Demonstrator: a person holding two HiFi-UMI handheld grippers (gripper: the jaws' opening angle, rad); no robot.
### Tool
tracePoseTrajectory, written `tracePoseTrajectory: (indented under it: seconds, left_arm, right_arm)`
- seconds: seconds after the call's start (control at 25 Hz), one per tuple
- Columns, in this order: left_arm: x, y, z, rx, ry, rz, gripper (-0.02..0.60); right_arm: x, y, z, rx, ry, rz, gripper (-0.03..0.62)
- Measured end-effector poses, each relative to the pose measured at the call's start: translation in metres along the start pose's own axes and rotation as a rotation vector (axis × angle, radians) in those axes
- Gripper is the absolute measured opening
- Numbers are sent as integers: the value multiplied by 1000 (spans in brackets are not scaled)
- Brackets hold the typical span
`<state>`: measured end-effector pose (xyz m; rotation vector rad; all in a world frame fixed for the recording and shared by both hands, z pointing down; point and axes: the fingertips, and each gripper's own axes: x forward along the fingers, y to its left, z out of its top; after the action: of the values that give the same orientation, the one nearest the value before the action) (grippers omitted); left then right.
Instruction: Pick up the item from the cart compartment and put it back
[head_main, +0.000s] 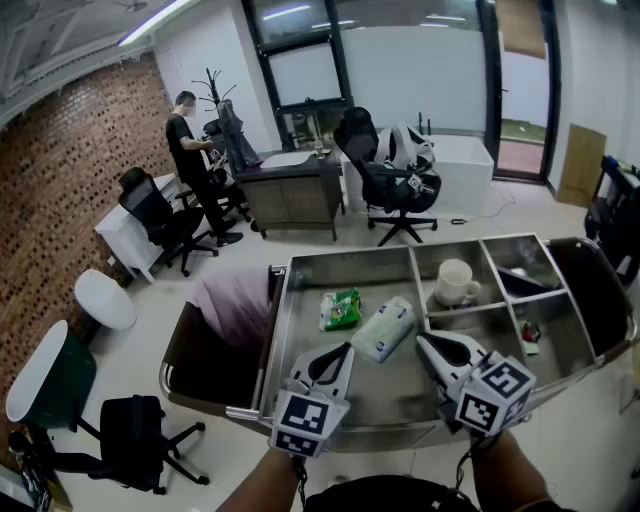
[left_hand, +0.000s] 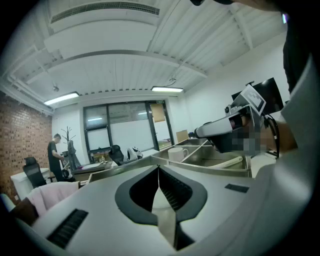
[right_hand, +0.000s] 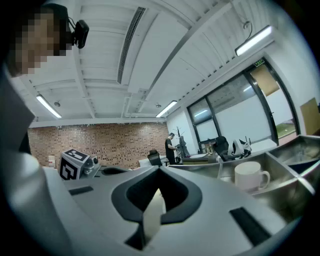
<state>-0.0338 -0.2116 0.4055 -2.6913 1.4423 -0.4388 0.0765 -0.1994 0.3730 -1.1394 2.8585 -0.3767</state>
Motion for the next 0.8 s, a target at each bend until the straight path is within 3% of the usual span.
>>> tracePoseTrajectory:
  seconds: [0.04,0.16,0.32,0.52,0.8]
  left_arm:
    - [8,1,-1,22,16,-18,15]
    - [33,1,-9,94,72,-78,127]
    - [61,-6,-20,173,142,-169,127]
    - [87,-4,-42,122,250,-239,187]
    - [116,-5,-60,62,360,-296,193]
  right_arm:
    - [2,-2,2,-3,-8,-8,17]
    - [7,-9,3,-8,-18,-30,17]
    - [9,-14,3,-1,-19,-67,17]
    - [7,-20,6,-2,-31,-106,17]
    - [1,-28,11,4,-44,-140,17]
